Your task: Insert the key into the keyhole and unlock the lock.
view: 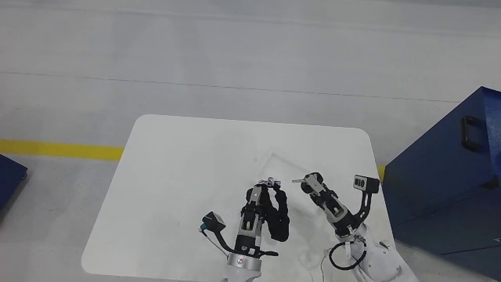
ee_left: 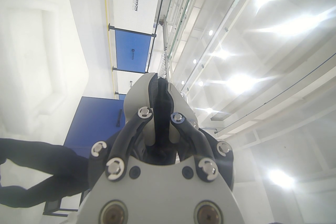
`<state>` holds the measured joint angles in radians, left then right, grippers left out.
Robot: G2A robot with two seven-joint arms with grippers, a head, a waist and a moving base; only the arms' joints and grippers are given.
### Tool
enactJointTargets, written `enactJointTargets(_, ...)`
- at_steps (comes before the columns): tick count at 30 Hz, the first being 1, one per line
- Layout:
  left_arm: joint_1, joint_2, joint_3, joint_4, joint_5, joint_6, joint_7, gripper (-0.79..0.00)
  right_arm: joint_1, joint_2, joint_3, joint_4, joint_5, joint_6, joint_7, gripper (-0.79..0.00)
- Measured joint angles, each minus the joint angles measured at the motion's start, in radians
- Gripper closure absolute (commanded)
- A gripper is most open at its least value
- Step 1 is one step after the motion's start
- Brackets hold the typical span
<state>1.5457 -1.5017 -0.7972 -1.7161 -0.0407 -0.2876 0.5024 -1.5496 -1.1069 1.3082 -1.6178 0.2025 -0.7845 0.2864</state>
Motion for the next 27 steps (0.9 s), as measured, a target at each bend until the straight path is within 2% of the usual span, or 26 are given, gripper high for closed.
enactJointTargets(7,0.0,0.0,0.0,0.0,0.0,0.0,0.0,0.0,-0.014,-0.01,-0.015,-0.004,-0.086,0.006,-0.055,0.0)
enactJointTargets(27,0.0,0.0,0.0,0.0,0.0,0.0,0.0,0.0,-0.015,-0.011,-0.015,-0.009,-0.087,0.014,-0.062,0.0)
